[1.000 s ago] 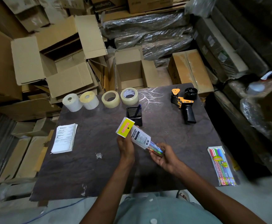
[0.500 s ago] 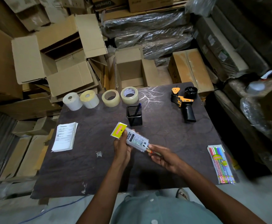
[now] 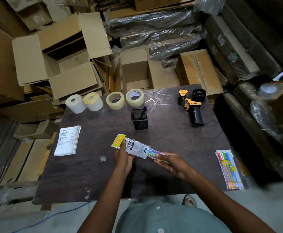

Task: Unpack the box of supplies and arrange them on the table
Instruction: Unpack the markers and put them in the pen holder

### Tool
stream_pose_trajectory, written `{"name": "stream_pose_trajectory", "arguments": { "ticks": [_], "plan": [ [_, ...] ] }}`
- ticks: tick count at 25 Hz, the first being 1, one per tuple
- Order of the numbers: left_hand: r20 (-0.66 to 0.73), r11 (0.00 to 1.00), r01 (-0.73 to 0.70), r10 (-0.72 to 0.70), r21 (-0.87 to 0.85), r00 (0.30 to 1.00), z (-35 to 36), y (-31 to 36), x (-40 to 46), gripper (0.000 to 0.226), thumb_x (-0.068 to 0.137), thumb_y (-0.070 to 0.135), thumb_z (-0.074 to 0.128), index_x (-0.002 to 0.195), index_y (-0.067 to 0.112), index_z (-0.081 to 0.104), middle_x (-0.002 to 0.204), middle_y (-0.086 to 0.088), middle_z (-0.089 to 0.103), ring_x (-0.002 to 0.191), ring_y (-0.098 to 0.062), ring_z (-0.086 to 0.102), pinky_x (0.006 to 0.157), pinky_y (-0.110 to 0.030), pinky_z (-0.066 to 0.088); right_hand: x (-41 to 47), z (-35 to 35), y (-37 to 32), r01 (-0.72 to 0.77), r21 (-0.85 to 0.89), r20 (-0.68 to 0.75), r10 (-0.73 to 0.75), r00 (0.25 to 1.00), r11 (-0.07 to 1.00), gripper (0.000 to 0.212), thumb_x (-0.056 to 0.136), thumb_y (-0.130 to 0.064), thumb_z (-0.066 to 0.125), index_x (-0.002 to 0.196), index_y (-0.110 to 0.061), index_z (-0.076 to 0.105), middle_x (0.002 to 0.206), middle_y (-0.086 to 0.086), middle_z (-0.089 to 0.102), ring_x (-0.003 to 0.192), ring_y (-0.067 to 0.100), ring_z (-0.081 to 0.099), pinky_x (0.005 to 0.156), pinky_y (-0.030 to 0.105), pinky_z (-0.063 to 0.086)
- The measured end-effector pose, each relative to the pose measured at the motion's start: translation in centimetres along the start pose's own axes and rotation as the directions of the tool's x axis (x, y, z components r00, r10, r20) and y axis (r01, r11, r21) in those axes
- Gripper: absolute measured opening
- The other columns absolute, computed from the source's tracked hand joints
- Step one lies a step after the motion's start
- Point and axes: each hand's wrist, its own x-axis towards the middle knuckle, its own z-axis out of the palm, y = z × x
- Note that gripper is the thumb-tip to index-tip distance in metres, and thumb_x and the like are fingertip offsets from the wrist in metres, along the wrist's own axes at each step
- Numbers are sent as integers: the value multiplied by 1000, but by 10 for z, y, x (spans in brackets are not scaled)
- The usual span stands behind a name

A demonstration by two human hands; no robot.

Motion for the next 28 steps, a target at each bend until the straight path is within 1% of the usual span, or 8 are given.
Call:
{"name": "stream_pose_trajectory", "arguments": {
  "ticks": [3,6,11,15,18,22,24,28],
  "plan": [
    [-71,1000,20,-20,0,997,-14,3,9,9,99,15,55,97,8,61,93,-13,69,79,-24,69,55,-41,61,1,-11,0,-16,-29,-27,15,1000,999,41,81,-7,76,118,8,66,108,21,74,89,24,74,73,25,62],
    [-75,998,62,-60,30,995,-22,0,13,9,98,14,56,105,8,59,97,-14,68,87,-27,67,52,-41,59,1,-14,-1,-45,-43,-50,43,998,998,32,87,-17,75,111,3,71,108,23,73,87,25,73,70,29,63],
    [-102,994,51,-40,98,994,-29,-3,20,8,98,14,56,104,10,59,94,-11,68,87,-25,67,56,-41,60,8,-17,3,-21,48,-109,26,994,999,19,88,-5,71,105,4,73,115,24,71,92,24,73,73,26,62],
    [-147,954,-20,67,299,987,-40,-2,28,7,99,18,55,100,12,59,88,-6,66,80,-18,65,62,-37,56,10,-29,1,50,127,-210,-23,977,991,22,87,3,69,107,9,70,114,24,70,96,26,70,70,24,62],
    [-118,899,-6,64,438,991,-46,-4,33,14,100,21,56,104,9,61,89,-9,68,75,-18,65,66,-34,56,15,-35,1,103,186,-291,-46,956,977,24,86,5,69,109,11,67,114,24,69,94,26,69,70,24,62],
    [-90,866,-11,65,500,994,-49,-1,43,6,98,19,58,95,15,62,95,-10,69,76,-17,66,68,-34,55,23,-38,1,143,163,-383,-71,921,976,20,85,-4,74,105,0,73,108,23,72,83,23,73,60,24,61],
    [-91,861,-22,79,507,993,-52,3,49,4,96,17,60,97,14,63,99,-11,69,79,-17,66,68,-34,55,24,-39,0,174,162,-416,-92,904,971,25,85,-5,74,110,-1,72,103,20,74,79,22,72,62,26,62],
    [-81,790,22,35,613,996,-58,2,58,27,89,8,68,115,1,61,106,-16,72,77,-19,66,66,-31,56,28,-39,-2,264,246,-453,-131,882,933,28,86,2,71,113,-2,69,89,13,75,71,16,73,69,26,62]
  ]
}}
